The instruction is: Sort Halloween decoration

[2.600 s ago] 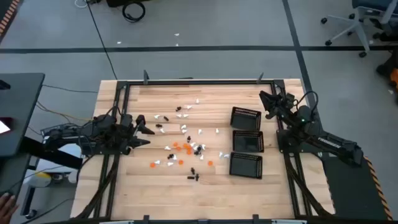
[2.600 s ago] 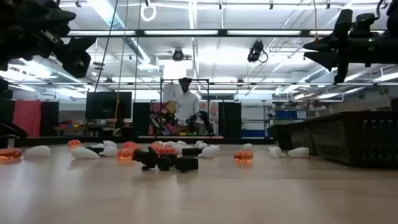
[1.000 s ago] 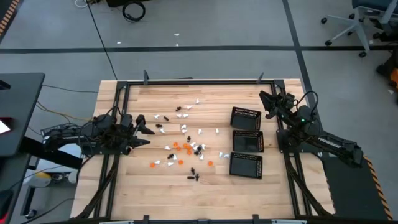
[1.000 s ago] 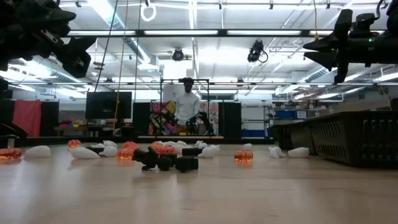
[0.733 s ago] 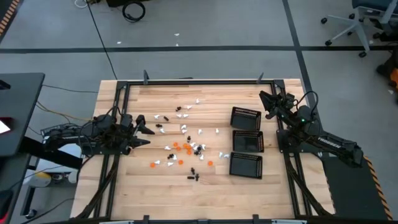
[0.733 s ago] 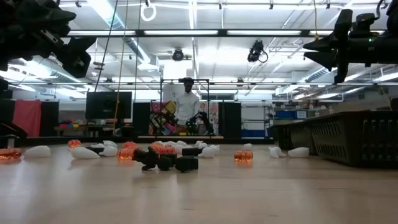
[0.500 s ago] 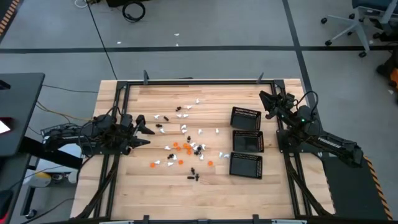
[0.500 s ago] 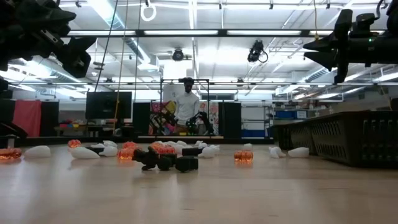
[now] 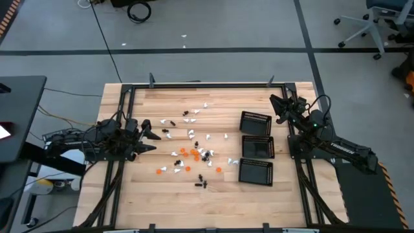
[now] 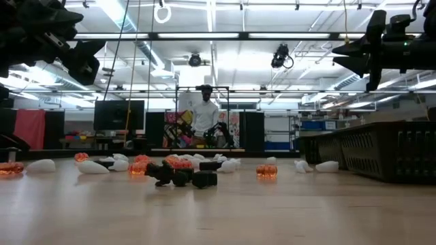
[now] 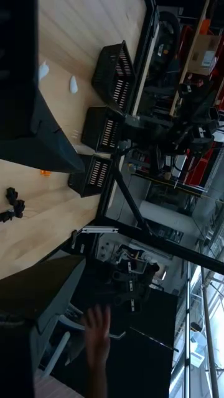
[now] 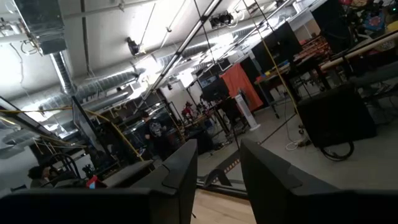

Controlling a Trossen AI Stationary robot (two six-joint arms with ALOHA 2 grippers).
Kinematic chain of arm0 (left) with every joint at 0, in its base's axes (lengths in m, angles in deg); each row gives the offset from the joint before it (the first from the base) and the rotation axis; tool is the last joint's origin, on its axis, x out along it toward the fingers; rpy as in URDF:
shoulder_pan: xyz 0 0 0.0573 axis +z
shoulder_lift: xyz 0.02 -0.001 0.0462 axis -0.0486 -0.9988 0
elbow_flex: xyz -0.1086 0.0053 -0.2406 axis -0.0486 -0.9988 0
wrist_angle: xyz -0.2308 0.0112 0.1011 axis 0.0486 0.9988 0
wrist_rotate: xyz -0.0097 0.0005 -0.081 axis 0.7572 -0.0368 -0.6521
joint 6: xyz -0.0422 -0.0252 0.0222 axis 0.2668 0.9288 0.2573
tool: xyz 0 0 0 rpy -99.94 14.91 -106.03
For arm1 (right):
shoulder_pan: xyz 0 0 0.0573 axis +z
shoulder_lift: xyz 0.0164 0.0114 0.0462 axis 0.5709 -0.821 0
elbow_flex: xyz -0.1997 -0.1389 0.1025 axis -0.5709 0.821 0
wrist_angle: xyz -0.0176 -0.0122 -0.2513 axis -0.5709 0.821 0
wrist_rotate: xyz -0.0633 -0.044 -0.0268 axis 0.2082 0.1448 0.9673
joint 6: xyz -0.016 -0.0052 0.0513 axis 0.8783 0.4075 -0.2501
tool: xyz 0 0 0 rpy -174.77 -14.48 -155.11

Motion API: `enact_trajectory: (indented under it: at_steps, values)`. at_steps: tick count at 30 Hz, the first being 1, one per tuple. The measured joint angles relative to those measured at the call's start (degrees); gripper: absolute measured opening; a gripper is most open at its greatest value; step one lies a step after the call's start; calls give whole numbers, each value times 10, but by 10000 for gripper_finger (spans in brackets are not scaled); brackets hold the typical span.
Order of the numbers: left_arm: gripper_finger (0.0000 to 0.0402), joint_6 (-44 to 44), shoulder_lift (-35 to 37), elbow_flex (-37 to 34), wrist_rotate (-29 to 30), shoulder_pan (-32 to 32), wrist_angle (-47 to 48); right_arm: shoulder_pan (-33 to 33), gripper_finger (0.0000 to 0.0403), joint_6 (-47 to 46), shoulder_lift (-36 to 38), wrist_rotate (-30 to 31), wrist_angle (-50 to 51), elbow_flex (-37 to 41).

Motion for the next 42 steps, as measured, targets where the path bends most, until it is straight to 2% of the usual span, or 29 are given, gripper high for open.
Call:
enact_trajectory:
  at_steps: [24, 32, 34, 37, 40, 42]
  values:
    - [240, 0, 0, 0, 0, 0, 0, 0, 128, -14, 0, 17, -22, 0]
    - [240, 0, 0, 0, 0, 0, 0, 0, 128, -22, 0, 100, -66, 0]
    - [240, 0, 0, 0, 0, 0, 0, 0, 128, -47, 0, 113, -74, 0]
    - [240, 0, 0, 0, 0, 0, 0, 0, 128, -137, 0, 109, -74, 0]
    - [240, -1, 0, 0, 2, 0, 0, 0, 128, -194, 0, 73, -74, 0]
    - [240, -20, 0, 0, 24, 0, 0, 0, 128, -206, 0, 53, -74, 0]
